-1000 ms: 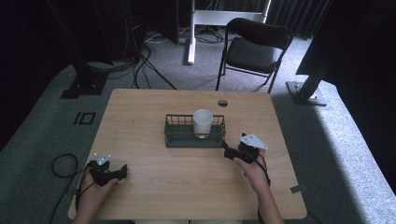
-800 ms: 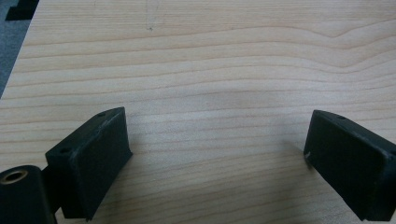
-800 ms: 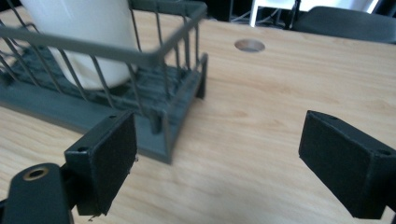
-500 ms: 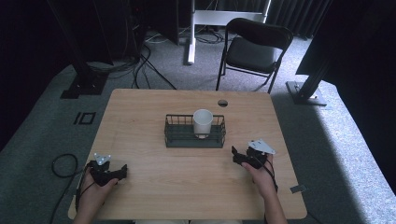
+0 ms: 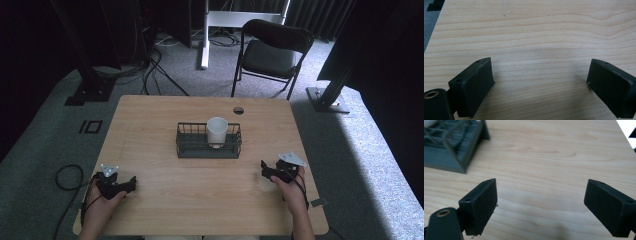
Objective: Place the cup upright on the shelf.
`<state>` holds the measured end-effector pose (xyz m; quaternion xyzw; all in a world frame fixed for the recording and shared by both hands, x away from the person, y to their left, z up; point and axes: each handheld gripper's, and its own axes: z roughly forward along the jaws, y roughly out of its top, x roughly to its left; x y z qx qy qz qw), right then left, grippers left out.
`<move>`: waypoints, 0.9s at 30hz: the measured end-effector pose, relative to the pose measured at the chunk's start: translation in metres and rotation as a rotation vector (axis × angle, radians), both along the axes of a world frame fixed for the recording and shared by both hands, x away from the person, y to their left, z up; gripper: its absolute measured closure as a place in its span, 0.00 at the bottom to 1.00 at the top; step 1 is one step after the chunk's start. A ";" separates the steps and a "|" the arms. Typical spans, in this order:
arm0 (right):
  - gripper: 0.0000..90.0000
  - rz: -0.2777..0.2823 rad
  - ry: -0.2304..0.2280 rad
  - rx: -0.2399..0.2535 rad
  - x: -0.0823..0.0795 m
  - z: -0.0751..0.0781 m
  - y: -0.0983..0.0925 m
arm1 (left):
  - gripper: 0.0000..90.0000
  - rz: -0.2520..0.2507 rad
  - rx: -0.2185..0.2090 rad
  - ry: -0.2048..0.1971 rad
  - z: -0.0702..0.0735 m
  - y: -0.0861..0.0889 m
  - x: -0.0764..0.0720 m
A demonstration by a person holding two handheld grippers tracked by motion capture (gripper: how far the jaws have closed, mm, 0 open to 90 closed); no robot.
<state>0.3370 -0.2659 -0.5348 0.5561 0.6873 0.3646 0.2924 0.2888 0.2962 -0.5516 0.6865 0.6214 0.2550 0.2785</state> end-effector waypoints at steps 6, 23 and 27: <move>0.13 0.011 0.047 -0.011 -0.003 -0.003 -0.017 | 0.08 0.000 0.000 0.000 0.000 0.000 0.000; 0.15 0.190 0.112 -0.023 -0.019 -0.010 -0.045 | 0.08 0.000 0.000 0.000 0.000 0.000 0.000; 0.14 0.275 0.125 -0.094 -0.024 -0.012 -0.045 | 0.08 0.000 -0.001 0.000 0.000 0.000 0.000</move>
